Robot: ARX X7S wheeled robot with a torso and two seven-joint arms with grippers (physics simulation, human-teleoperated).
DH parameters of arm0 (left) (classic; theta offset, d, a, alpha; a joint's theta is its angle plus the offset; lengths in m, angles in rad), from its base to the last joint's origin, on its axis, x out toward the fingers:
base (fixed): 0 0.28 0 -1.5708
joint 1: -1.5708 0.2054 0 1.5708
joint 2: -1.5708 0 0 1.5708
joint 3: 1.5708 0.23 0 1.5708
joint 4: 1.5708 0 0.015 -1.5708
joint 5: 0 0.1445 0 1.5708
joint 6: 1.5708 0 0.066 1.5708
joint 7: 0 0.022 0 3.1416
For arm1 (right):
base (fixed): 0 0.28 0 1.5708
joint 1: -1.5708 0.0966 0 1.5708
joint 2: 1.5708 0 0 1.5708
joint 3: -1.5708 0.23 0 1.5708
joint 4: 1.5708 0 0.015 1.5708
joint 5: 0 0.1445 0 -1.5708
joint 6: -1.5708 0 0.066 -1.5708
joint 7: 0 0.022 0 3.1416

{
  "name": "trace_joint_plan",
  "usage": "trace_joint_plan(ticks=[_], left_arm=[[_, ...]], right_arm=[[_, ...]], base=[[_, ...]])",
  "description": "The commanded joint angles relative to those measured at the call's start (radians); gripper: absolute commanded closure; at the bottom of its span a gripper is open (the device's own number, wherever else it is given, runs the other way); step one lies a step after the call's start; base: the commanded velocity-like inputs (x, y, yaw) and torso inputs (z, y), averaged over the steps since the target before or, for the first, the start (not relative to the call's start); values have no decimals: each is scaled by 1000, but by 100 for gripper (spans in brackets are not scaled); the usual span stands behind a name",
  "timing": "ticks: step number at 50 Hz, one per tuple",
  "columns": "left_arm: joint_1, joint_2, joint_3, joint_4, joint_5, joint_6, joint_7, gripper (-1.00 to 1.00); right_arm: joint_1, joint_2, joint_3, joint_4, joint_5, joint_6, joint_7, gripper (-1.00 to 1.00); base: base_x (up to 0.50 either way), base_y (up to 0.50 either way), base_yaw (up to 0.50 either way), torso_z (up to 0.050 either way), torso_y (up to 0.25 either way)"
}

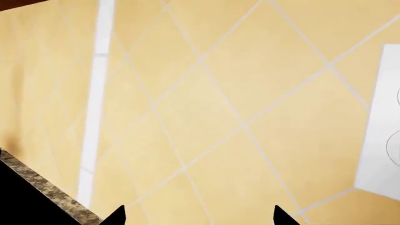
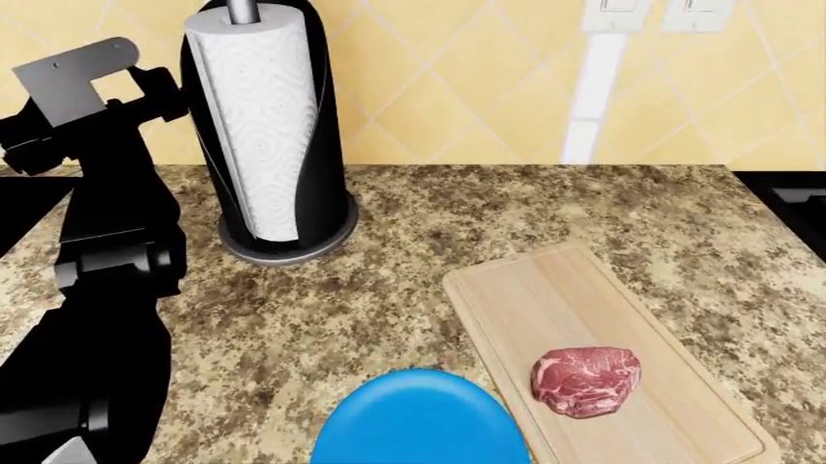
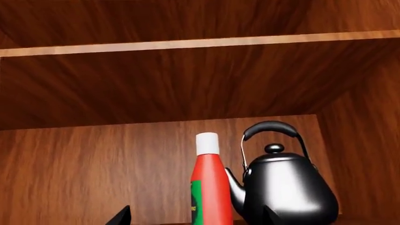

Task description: Pick the steak from the plate and place it on the cutting board. Then pick the condiment bottle from the cabinet and place it next to the cutting board.

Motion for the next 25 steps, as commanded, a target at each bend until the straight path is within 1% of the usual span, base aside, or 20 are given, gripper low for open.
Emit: trace_joint_plan(ticks=[1,14,25], left_arm=[[0,-1,-11,-4,-9,-6,3,-100],[0,-1,-13,-4,-6,-13,5,-100],[-1,-1,-15,-4,-6,-16,7,-100]], right_arm=[[-29,-22,-19,49,-38,16,-23,-100],[-39,-64,-77,174,-113,66,-60,-100],[-38,-104,-96,278,-148,81,-107,-100]], base=[[0,0,0,0,0],[0,0,0,0,0],[0,0,0,0,0]])
